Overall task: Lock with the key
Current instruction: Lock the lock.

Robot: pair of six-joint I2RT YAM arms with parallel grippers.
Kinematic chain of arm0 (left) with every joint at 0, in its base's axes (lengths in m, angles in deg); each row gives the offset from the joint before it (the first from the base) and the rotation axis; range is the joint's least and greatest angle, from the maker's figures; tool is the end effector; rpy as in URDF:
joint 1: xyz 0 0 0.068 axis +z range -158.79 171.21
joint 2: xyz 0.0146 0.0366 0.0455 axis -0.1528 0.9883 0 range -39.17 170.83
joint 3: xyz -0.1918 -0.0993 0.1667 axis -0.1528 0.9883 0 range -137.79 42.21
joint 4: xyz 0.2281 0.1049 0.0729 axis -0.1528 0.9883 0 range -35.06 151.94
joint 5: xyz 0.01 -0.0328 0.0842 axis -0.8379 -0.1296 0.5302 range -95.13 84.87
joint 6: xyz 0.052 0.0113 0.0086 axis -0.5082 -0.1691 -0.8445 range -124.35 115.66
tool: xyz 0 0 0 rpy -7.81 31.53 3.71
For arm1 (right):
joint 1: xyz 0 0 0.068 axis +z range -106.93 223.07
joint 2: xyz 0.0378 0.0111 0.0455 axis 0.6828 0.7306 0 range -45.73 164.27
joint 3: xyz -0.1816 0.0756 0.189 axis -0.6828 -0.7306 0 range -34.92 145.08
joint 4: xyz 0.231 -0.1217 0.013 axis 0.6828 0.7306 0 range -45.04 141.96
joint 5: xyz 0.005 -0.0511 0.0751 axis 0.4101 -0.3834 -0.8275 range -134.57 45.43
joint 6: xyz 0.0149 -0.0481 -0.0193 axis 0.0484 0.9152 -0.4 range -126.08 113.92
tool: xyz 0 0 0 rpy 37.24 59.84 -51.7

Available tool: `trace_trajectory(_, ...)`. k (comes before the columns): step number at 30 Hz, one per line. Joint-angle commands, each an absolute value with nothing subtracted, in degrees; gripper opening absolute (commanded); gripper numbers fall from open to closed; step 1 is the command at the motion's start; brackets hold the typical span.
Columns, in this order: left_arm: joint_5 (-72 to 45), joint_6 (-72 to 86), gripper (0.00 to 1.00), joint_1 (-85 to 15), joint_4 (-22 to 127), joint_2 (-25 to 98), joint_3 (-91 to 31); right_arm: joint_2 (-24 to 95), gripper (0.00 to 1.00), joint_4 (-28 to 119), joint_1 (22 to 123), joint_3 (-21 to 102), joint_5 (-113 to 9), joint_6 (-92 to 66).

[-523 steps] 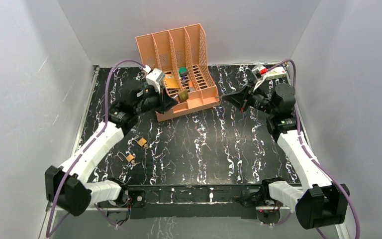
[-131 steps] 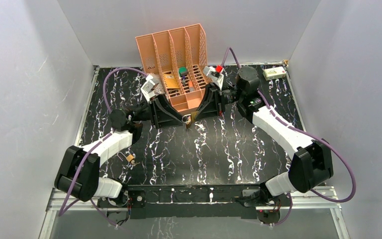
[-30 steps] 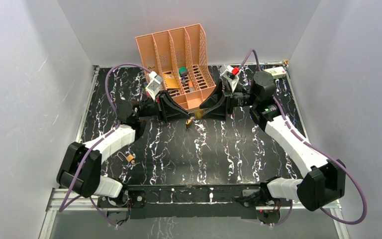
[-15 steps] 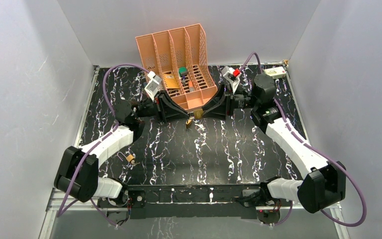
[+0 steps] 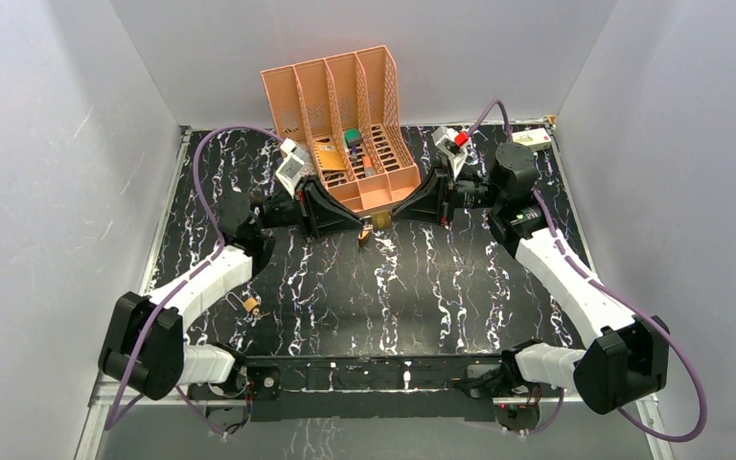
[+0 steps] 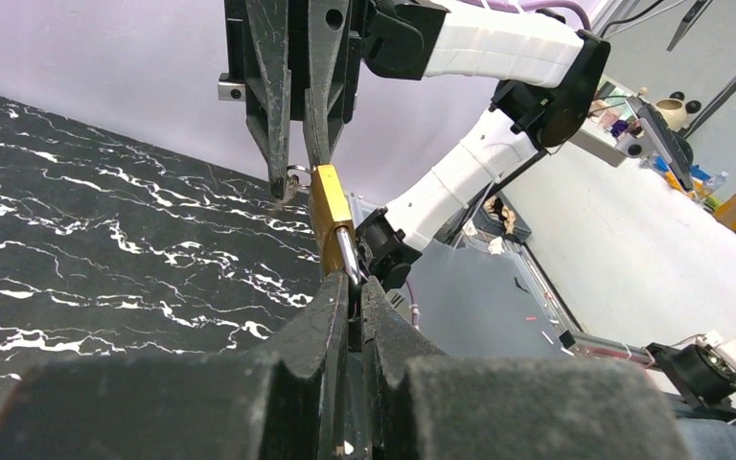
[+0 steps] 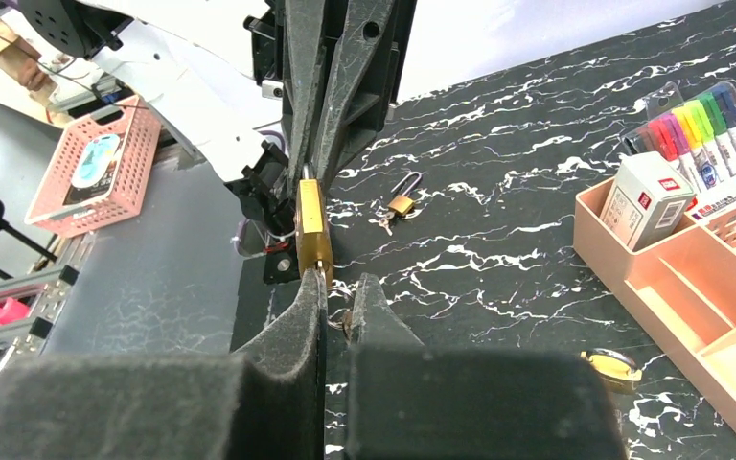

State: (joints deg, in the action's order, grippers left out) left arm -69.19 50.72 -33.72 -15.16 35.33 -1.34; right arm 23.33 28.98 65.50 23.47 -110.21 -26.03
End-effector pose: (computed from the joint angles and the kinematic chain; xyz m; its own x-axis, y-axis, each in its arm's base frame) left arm 0.2221 -0.1385 0.3499 -0.3418 -0.2366 -0.9095 0.9371 -0.1593 -0.3107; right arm 0.2333 0.1315 0.3818 -0.2593 0.0450 -0.9647 -0.9653 0.0208 0.2604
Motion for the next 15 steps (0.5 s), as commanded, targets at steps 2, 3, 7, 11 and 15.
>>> trace_trajectory(2, -69.37, 48.66, 0.0, -33.09, -15.4, 31.04, -0.88, 20.99, 0.0, 29.6, 64.79, 24.48, -108.93, -25.41)
trace_trajectory(3, -69.31, 48.49, 0.0, -32.72, -15.03, 30.57, -0.68, 20.79, 0.0, 29.89, 64.74, 24.47, -108.7, -25.23)
trace_trajectory(7, -69.55, 47.68, 0.0, -30.82, -13.36, 28.21, 0.06, 19.99, 0.0, 30.7, 64.28, 23.95, -107.95, -24.72)
trace_trajectory(11, -70.14, 46.5, 0.0, -28.86, -10.77, 26.04, 0.6, 19.75, 0.0, 30.9, 63.84, 23.52, -107.85, -24.63)
trace_trajectory(15, -70.6, 44.98, 0.0, -27.28, -7.29, 23.85, 1.42, 19.5, 0.0, 31.52, 63.66, 23.16, -107.7, -24.21)
